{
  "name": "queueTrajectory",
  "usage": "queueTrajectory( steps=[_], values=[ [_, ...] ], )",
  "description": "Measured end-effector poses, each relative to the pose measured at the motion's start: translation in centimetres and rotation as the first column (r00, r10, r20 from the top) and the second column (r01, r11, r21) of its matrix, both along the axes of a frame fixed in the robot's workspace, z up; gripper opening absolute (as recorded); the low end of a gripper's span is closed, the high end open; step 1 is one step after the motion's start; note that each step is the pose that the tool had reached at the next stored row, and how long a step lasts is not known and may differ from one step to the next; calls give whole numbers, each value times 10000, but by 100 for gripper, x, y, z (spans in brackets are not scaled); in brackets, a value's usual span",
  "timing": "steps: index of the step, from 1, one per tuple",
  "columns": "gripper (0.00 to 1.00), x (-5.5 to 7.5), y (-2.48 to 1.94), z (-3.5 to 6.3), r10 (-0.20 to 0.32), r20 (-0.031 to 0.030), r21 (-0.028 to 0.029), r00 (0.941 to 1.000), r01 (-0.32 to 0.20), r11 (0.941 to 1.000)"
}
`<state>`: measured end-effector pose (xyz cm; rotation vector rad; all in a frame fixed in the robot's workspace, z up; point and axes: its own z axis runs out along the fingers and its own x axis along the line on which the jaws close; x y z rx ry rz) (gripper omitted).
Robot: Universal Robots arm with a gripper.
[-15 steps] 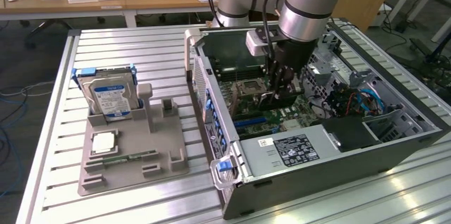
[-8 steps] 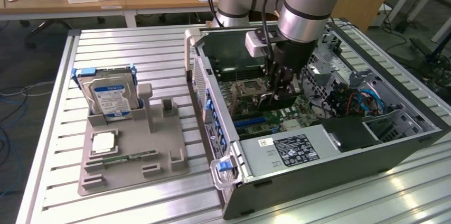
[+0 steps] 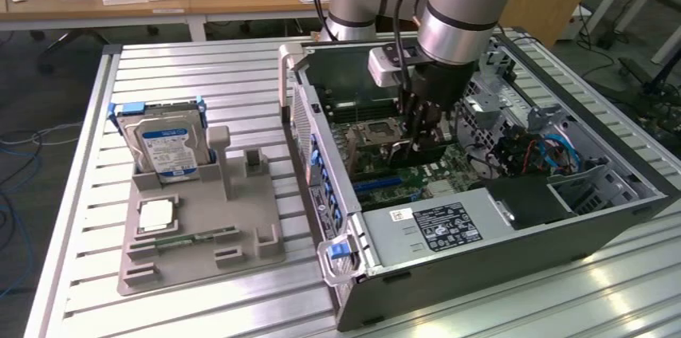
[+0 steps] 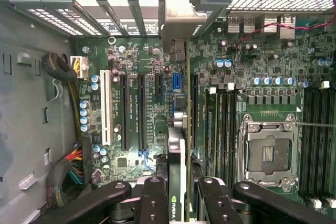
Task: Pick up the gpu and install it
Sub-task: 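Insert the gpu into the slot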
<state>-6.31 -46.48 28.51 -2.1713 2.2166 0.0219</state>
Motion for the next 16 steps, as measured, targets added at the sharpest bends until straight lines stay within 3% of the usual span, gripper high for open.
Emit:
queueTrajectory(
  steps=[16],
  values=[
    [27,-78,0,-2,0,0,-1,10000,0,10000]
  ],
)
